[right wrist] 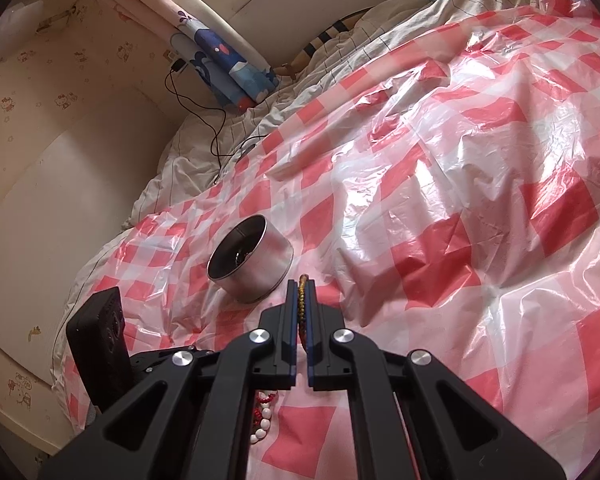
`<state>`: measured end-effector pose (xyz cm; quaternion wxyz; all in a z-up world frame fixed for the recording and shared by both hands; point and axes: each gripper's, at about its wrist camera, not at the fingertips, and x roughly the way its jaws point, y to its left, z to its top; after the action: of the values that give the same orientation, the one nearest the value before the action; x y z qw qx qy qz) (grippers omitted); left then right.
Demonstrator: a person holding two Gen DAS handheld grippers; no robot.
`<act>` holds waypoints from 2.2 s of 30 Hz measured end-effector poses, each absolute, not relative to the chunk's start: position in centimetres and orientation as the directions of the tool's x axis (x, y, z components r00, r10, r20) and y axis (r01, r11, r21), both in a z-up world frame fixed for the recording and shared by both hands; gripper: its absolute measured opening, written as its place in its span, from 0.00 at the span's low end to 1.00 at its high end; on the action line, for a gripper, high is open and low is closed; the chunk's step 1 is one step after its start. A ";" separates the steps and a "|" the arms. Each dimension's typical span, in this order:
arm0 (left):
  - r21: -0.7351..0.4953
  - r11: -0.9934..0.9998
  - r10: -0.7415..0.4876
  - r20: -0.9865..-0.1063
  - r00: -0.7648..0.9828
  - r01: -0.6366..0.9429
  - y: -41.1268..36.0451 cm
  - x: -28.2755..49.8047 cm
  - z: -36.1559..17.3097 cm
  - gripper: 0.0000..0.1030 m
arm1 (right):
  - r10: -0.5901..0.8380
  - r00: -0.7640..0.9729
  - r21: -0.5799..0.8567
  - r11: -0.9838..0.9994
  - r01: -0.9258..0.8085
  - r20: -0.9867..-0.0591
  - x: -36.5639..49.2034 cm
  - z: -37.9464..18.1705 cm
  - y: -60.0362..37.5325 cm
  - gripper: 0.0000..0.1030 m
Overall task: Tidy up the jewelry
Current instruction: 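Grasp the red cord bracelet with the left tool while the right tool holds the bead bracelet, then carry both bracelets over the tin and release them inside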
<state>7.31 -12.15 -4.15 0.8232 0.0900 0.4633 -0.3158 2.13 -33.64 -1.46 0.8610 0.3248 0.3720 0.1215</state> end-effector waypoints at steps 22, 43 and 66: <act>-0.283 0.797 -0.566 -0.657 0.498 0.533 -5.9 9.8 4.7 0.03 | 0.529 0.763 0.667 0.723 -0.178 -0.370 2.7 2.7 -31.6 0.04; -0.339 0.857 -0.495 -0.750 0.440 0.388 -6.0 19.1 -0.4 0.16 | 0.608 0.715 0.692 0.680 -0.243 -0.346 12.2 2.9 -27.7 0.04; -0.227 0.939 -0.339 -0.734 0.588 0.258 -0.6 15.7 3.6 0.81 | 0.471 0.707 0.501 0.844 -0.189 -0.527 13.5 0.9 -23.4 0.57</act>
<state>15.66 -0.65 3.56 0.8898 -0.0482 0.4217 -0.1677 13.55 -23.44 0.93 0.8997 0.2101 0.3358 0.1834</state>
